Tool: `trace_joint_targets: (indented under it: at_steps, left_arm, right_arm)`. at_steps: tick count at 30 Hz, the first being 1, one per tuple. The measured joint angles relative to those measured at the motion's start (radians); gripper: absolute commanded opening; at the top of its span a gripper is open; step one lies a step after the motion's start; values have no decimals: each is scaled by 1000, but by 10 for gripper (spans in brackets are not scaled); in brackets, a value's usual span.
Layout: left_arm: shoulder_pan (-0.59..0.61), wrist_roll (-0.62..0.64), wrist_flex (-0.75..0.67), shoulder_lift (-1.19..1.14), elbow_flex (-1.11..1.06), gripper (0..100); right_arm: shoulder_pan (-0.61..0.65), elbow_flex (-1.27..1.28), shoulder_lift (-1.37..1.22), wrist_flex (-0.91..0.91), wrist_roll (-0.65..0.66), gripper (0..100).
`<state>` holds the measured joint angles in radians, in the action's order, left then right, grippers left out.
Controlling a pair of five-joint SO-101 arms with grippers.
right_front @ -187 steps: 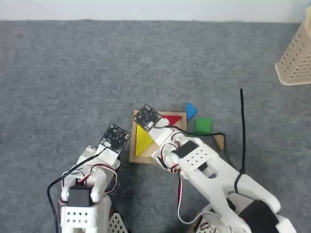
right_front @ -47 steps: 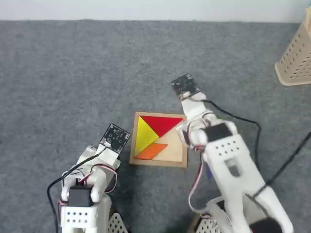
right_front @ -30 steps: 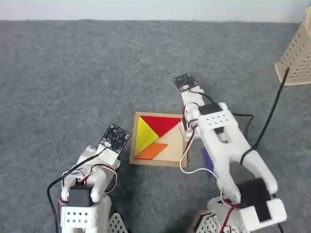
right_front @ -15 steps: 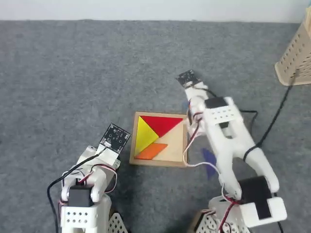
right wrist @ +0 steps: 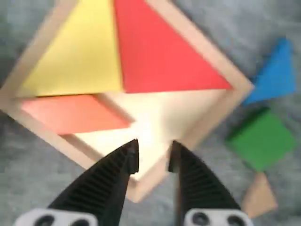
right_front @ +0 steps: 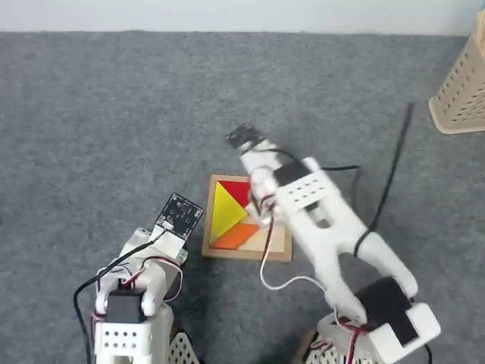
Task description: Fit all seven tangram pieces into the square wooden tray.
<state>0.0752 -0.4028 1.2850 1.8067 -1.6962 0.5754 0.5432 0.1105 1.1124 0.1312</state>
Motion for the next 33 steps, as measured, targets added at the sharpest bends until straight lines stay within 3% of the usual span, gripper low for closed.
trace_joint_targets:
  at_steps: [15, 23, 33]
  left_arm:
    - [0, 0, 0, 0, 0, 119]
    - [0, 0, 0, 0, 0, 119]
    - [0, 0, 0, 0, 0, 119]
  right_arm:
    - [72, 132, 0, -241, -54, 6]
    - [104, 137, 3, -269, -61, 6]
    - [186, 302, 195, -348, -77, 6]
